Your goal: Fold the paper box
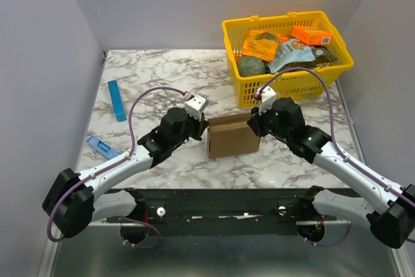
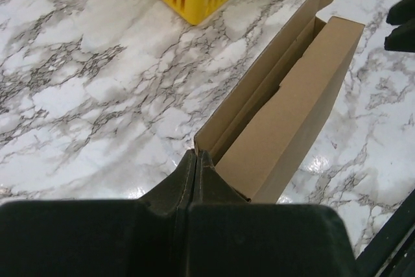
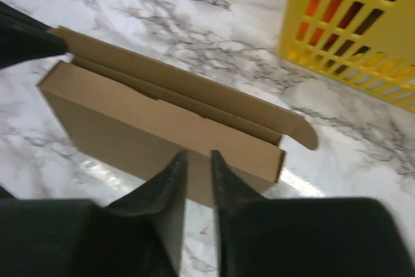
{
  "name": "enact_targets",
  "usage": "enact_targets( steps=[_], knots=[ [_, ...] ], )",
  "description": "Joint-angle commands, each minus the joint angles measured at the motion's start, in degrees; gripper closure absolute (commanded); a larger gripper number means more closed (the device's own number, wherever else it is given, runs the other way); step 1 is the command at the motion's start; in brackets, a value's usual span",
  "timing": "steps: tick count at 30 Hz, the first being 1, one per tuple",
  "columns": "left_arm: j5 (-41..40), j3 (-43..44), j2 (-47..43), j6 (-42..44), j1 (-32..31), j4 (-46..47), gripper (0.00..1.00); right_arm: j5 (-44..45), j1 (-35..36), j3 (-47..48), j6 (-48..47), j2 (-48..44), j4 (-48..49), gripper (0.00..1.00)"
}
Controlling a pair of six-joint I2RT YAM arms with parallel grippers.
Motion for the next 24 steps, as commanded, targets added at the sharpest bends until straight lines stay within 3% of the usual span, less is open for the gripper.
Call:
enact_targets(
  steps=[1,2,3,8,18,24],
  knots=[
    [7.02,-2.86,-1.35,6.28,-2.12,4.69,1.0,-11.47,0.28,1.69,-8.72,-3.58,-2.85,0.59],
    [7.28,-2.78,-1.35,7.16,-2.65,4.25,1.0,-12.7,0.37,1.95,-9.78,-3.76,-2.93,0.44],
    [7.72,-2.86,-1.53,8.3,-3.09,4.33,1.0,-14.45,0.37,2.39,-10.83,-3.59,-3.11,0.38],
    [10.35,-3.21,-2.32,9.63,-3.44,4.77,1.0,-22.2,0.37,6.69,-15.67,4.39,-3.73,0.23],
    [11.06,-3.13,-3.11,12.09,-3.44,4.51,1.0,-25.81,0.37,8.38,-21.92,8.54,-5.92,0.26],
    [11.06,-3.39,-3.64,12.53,-3.44,4.69,1.0,-24.32,0.37,8.11,-22.27,11.26,-6.1,0.44]
  ],
)
